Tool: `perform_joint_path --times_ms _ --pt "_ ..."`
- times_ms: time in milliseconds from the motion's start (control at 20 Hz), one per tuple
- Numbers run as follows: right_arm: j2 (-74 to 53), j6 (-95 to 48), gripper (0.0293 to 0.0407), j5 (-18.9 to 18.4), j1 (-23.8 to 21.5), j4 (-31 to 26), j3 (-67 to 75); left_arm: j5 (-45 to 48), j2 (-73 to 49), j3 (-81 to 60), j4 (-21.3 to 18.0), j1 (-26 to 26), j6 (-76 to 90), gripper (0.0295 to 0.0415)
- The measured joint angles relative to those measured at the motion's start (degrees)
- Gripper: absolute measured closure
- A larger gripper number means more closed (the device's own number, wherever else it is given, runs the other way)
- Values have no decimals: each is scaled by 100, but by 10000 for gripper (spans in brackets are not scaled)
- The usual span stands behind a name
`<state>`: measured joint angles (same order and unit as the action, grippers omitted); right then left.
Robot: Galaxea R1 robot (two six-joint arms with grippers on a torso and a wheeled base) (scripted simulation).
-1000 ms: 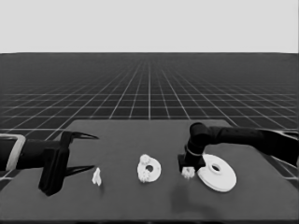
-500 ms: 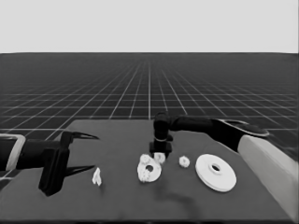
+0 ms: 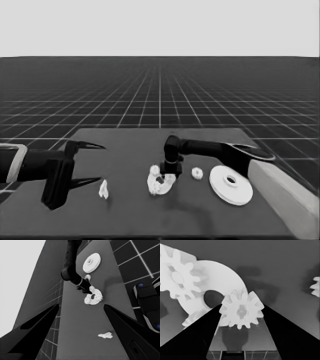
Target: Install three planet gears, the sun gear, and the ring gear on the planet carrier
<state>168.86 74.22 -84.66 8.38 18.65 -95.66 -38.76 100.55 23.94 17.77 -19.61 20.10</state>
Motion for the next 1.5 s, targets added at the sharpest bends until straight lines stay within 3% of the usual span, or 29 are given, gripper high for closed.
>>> perform_joint_path --times_ms 100,200,500,650,1000,1150,1500 --pt "1 -1 328 2 2 3 -3 0 0 0 0 0 0 326" --pt "1 -2 316 2 2 3 -3 0 0 0 0 0 0 326" --pt "1 -2 315 3 3 4 -4 0 0 0 0 0 0 326" --pt "-149 314 315 -274 -695 -641 528 0 0 0 0 0 0 326" --pt "-160 346 315 -314 -879 -827 580 0 0 0 0 0 0 326" --pt "-1770 -919 315 -159 -1038 -1041 927 0 0 0 0 0 0 326" --pt "-2054 -1430 315 -114 -1064 -1103 693 0 0 0 0 0 0 326"
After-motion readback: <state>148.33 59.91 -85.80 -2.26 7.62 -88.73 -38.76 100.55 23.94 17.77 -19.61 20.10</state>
